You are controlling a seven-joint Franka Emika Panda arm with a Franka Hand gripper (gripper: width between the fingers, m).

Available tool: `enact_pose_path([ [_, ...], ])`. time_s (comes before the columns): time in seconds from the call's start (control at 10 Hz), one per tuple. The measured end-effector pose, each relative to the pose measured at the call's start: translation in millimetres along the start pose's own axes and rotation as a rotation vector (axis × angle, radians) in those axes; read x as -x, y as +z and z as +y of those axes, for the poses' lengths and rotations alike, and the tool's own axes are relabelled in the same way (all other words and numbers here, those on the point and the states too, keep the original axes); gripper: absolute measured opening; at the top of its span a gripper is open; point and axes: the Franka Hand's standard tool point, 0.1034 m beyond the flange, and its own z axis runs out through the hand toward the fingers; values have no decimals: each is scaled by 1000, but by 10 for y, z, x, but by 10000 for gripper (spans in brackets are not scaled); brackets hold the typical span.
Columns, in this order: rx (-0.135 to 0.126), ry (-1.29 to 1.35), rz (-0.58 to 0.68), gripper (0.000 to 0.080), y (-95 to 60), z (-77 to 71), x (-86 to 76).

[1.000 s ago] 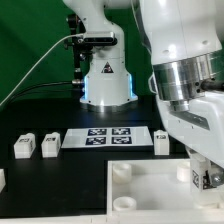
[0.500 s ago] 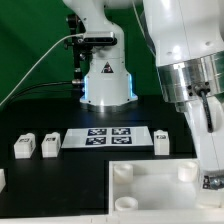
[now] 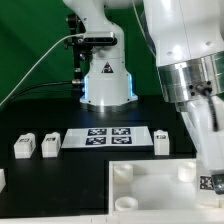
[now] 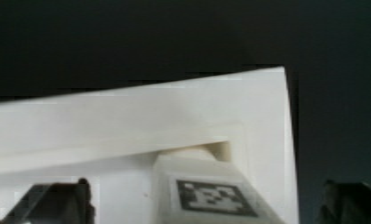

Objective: Assemble one leg

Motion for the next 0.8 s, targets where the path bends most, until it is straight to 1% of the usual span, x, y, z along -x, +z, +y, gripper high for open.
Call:
enact_pose_path([
  [0.1, 10, -153, 0, 649, -8, 7, 7],
  [0.4, 12, -454, 0, 649, 2, 13, -7],
  [0.5, 51, -609, -8, 649, 5, 53, -23],
  [0.6, 147, -842, -17, 649, -44, 84, -65],
  [0.7, 194, -1030, -11, 649, -104, 42, -47],
  [0.8, 205, -1175, -16, 649, -107, 38, -38],
])
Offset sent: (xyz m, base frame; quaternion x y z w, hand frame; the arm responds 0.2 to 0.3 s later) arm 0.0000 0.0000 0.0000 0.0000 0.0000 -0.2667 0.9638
